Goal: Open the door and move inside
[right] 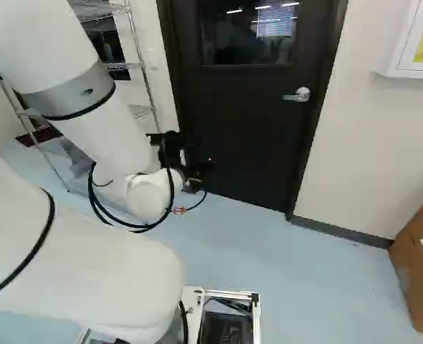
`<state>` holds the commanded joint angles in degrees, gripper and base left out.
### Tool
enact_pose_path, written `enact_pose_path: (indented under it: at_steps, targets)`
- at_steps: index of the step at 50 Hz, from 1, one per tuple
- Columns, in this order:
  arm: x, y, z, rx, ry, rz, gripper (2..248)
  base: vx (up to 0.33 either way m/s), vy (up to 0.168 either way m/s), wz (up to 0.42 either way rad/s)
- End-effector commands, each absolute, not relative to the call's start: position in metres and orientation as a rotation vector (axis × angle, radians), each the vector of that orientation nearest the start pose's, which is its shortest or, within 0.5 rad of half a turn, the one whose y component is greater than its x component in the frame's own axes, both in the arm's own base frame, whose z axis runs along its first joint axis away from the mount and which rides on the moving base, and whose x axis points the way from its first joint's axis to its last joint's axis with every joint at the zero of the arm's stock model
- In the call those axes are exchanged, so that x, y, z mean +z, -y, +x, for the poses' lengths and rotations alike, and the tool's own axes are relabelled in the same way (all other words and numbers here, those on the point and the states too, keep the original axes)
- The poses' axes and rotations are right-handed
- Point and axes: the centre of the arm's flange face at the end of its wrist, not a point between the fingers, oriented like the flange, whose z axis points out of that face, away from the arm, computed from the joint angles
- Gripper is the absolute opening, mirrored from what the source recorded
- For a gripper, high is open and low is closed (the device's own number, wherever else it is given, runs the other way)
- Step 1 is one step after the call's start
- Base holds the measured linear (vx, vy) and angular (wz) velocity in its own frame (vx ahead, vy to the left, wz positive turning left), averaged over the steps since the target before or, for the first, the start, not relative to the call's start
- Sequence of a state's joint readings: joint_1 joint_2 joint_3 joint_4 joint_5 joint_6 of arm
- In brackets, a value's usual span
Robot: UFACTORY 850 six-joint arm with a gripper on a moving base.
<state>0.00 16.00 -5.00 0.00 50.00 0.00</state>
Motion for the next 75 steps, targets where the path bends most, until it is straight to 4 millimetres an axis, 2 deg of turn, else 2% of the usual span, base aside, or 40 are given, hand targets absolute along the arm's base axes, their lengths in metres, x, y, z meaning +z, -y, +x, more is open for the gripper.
enact_pose_path:
  at_steps: [44,75]
  targets:
    - [0.3656,0.0000,0.2703,-1.824,0.000,-2.558,247,0.018,0.000,-0.002]
    - [0.3656,0.0000,0.2703,-1.824,0.000,-2.558,247,0.125,-0.046,-0.314]
